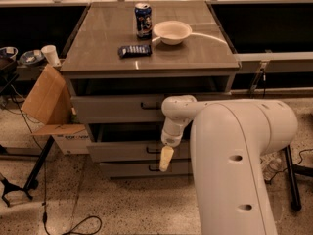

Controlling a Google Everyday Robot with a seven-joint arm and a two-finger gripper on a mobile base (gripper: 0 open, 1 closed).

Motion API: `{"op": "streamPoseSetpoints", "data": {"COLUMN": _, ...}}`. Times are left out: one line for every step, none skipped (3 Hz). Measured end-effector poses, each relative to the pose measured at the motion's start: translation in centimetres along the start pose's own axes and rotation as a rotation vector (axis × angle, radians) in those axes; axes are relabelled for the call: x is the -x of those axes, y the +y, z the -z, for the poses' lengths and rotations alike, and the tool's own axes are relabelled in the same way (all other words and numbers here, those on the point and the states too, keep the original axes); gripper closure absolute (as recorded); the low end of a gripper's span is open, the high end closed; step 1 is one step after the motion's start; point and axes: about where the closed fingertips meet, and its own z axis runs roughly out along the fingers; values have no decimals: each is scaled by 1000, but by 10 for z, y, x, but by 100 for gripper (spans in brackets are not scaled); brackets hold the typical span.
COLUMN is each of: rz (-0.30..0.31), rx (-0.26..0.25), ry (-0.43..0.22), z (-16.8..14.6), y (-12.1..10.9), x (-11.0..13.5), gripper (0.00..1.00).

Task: Open middle drawer

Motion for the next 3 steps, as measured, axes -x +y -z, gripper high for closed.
{"op": "streamPoseSetpoints", "data": {"rz": -83, "rx": 22, "ry": -24, "z": -6, "y": 2, "x": -15, "gripper": 0}}
{"op": "streamPoseSetpoints", "data": {"rz": -136, "rx": 41, "ry": -51, "z": -8, "y": 8, "x": -29, "gripper": 0}}
{"op": "streamPoseSetpoints", "data": {"rz": -144, "rx": 68, "ry": -58, "z": -7, "y": 20, "x": -40, "gripper": 0}}
